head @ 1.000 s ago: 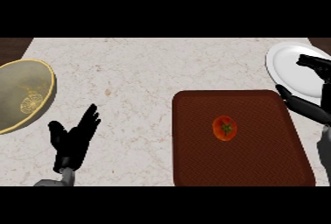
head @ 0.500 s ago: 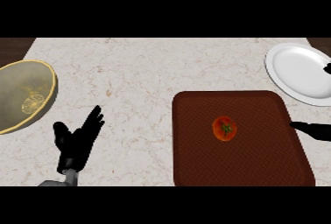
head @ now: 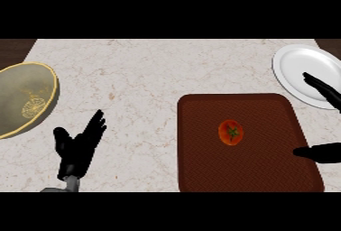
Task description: Pick the tomato from the tray and place it in the plate
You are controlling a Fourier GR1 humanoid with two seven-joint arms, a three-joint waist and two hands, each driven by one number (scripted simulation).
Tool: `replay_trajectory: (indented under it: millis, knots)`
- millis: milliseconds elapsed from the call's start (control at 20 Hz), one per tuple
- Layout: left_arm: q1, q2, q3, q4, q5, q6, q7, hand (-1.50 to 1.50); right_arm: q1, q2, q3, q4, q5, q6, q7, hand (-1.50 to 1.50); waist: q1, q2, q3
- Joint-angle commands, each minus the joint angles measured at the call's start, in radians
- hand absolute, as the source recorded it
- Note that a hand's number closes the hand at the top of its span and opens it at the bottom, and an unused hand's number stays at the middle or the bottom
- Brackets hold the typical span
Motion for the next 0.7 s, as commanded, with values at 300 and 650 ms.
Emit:
replay_trajectory:
  millis: [300,650]
  knots:
    - [-0.034,-0.018,0.016,-0.03,-0.002,-0.011,0.099,0.0,-0.004,0.159,0.189,-0.139,0.285,-0.056,0.287,-1.5,0.01,0.005,-0.001]
    - [-0.064,-0.058,0.05,0.076,-0.038,-0.023,0.017,0.0,0.002,0.201,0.206,-0.115,0.361,0.036,0.35,-1.5,0.006,0.006,-0.001]
